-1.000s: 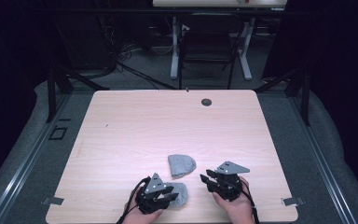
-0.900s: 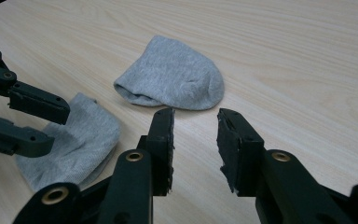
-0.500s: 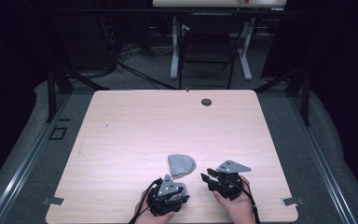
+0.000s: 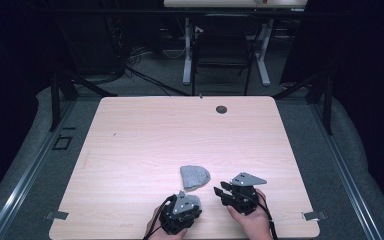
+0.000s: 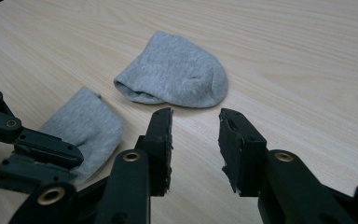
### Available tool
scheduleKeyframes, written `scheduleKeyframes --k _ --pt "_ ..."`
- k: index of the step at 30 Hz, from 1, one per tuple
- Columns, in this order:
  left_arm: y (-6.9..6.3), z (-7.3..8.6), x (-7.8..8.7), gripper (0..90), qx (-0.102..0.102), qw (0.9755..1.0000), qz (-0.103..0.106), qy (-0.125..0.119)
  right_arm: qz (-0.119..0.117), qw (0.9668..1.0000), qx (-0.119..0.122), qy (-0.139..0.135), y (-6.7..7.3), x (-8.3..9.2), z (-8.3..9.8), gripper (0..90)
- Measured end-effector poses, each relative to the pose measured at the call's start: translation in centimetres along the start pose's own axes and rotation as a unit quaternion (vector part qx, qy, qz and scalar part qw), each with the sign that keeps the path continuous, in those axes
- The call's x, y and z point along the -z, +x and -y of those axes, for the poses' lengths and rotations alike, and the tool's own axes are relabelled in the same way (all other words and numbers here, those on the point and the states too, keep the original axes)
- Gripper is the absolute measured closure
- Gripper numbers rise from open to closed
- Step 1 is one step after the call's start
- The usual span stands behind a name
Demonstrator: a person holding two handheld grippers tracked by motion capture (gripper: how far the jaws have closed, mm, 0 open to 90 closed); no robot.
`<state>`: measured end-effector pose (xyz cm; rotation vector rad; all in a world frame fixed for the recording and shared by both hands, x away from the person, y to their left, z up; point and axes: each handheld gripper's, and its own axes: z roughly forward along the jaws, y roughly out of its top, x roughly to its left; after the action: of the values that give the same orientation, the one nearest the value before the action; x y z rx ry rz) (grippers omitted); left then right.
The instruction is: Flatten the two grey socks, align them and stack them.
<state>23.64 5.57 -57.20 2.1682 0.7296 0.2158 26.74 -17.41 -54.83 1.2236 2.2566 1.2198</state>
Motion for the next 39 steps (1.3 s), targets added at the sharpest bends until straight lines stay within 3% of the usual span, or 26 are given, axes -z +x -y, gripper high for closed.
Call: scheduleKeyframes --k 5,15,28,33,39 --pt "0.3 -0.1 0.6 86.0 0.008 0.9999 0.003 -0.012 -0.008 0.9999 0.008 0.007 0.4 -0.3 0.0 65.9" --pt "1.3 -0.6 2.6 86.6 0.030 0.9982 0.001 -0.052 -0.044 0.9980 0.029 0.035 1.9 -1.2 0.2 83.5" --pt "1.5 -0.9 3.5 86.6 0.028 0.9965 0.009 -0.078 -0.089 0.9906 0.080 0.066 5.2 -3.8 0.8 88.6" --pt "1.8 -0.8 3.9 86.6 0.030 0.9964 0.006 -0.079 -0.081 0.9886 0.098 0.081 5.7 -4.5 1.1 88.7" --pt "2.3 -0.7 4.4 86.6 0.034 0.9962 0.001 -0.080 -0.075 0.9900 0.085 0.084 5.3 -4.5 1.2 89.3"
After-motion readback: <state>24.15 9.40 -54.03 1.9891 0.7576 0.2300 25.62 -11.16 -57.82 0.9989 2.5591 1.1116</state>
